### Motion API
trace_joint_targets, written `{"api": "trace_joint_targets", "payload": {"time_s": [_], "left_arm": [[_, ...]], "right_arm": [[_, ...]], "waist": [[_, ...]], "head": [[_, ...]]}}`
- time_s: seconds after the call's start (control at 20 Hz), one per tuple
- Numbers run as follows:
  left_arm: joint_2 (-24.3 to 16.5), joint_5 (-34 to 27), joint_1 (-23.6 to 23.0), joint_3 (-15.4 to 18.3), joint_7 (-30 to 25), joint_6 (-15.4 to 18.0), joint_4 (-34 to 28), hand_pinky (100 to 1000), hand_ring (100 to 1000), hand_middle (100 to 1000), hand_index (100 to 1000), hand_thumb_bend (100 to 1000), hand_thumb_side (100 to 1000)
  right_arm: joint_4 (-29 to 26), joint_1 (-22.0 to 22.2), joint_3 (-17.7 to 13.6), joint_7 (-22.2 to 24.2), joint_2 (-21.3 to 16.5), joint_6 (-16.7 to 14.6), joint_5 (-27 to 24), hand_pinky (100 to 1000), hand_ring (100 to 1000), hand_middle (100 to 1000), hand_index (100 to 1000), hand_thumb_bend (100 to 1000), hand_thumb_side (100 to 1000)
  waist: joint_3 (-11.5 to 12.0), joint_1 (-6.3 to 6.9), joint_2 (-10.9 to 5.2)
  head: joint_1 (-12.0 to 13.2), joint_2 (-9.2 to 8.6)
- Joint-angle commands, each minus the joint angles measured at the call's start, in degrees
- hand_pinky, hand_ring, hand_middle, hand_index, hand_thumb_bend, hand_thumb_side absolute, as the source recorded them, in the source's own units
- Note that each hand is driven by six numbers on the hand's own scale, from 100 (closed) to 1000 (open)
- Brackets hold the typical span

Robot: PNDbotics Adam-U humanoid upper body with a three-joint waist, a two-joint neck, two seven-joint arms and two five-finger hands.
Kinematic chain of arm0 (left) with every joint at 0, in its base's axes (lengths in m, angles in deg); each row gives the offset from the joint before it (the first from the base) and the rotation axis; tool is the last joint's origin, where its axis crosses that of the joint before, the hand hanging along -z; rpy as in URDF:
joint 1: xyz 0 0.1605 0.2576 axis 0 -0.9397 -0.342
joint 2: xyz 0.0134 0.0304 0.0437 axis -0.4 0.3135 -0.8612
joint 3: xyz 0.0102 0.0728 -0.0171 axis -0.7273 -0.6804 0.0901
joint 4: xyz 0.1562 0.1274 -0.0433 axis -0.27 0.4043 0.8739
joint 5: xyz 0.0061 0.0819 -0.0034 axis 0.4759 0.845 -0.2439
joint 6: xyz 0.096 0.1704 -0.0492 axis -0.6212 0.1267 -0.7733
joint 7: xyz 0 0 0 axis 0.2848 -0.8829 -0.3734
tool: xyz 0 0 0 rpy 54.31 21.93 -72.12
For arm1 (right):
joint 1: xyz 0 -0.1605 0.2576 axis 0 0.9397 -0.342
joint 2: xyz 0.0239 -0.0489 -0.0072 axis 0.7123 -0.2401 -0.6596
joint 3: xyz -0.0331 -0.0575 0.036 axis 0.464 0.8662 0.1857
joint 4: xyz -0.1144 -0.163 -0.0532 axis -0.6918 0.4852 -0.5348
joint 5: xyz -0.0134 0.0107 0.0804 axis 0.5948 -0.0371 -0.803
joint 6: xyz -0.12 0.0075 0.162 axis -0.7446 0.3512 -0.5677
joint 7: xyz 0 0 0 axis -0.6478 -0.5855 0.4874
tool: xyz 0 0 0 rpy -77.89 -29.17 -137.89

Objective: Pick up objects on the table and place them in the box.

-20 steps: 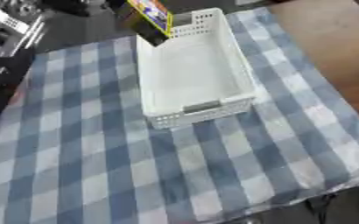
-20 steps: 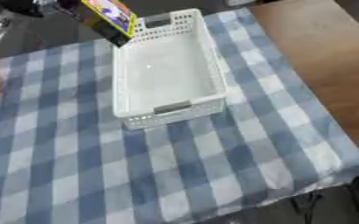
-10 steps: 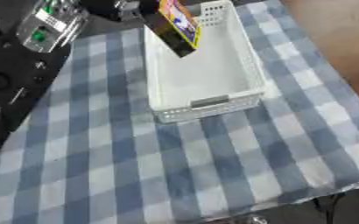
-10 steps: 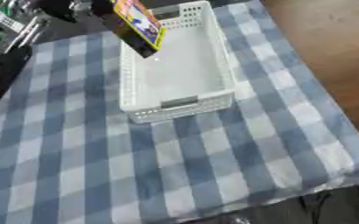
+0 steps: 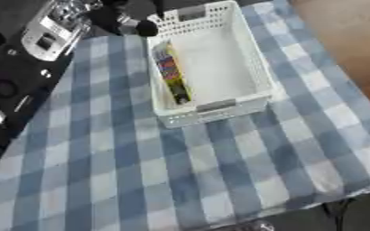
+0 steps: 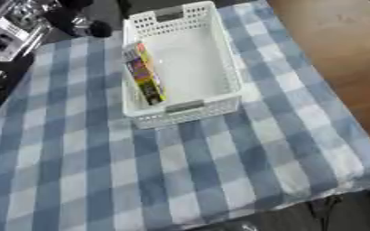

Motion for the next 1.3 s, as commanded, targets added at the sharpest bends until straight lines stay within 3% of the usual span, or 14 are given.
{"api": "trace_joint_targets", "payload": {"time_s": [0.05, 0.5, 0.7, 0.8, 1.0, 1.2, 1.3], "left_arm": [[-1.73, 0.51, 0.71, 1.59, 1.56, 0.77, -0.27, 883, 706, 900, 1000, 869, 713], [-5.68, -1.67, -0.64, 3.54, 5.55, 1.04, -2.62, 890, 728, 912, 1000, 912, 671], [-9.30, -4.79, -4.73, 5.47, 9.65, -0.45, -8.45, 886, 729, 902, 1000, 883, 605], [-11.36, -4.37, -7.94, 7.00, 13.07, -2.37, -14.27, 849, 722, 885, 980, 861, 532], [-12.31, -3.99, -16.45, 10.49, 21.76, -7.68, -28.62, 837, 700, 869, 988, 841, 515], [-7.37, -5.10, -24.67, 13.28, 29.35, -13.17, -44.40, 813, 678, 837, 981, 845, 483], [-3.05, -4.27, -28.09, 14.31, 31.70, -14.47, -48.79, 809, 672, 830, 984, 862, 484]], "right_arm": [[-0.75, -0.06, -0.70, 0.06, -1.82, -0.01, 0.16, 384, 551, 700, 666, 390, 877], [-0.75, 1.10, -0.97, -0.37, -1.87, -0.04, 0.96, 384, 551, 701, 666, 392, 878], [-0.75, 1.95, -1.49, -1.08, -1.83, -0.21, 1.53, 384, 551, 701, 666, 391, 878], [-0.75, 2.51, -1.75, -1.55, -1.62, -0.33, 1.95, 384, 551, 702, 667, 393, 877], [-0.75, 4.64, -2.44, -2.61, -0.96, -0.55, 3.61, 385, 552, 704, 666, 394, 876], [-0.75, 7.31, -3.17, -4.19, 0.22, -0.97, 5.94, 385, 552, 705, 667, 396, 876], [-0.75, 8.45, -3.56, -5.14, 0.78, -1.37, 6.86, 384, 552, 703, 666, 394, 875]], "waist": [[0.32, -0.45, -0.82], [1.54, -0.55, -1.17], [2.49, -0.71, -1.36], [3.02, -0.89, -1.33], [4.68, -1.63, -1.35], [6.63, -2.88, -1.43], [7.52, -3.59, -1.71]], "head": [[-0.30, -0.38], [-0.85, -1.60], [-1.77, -3.31], [-2.58, -4.73], [-3.77, -9.19], [-4.67, -14.42], [-5.72, -17.42]]}}
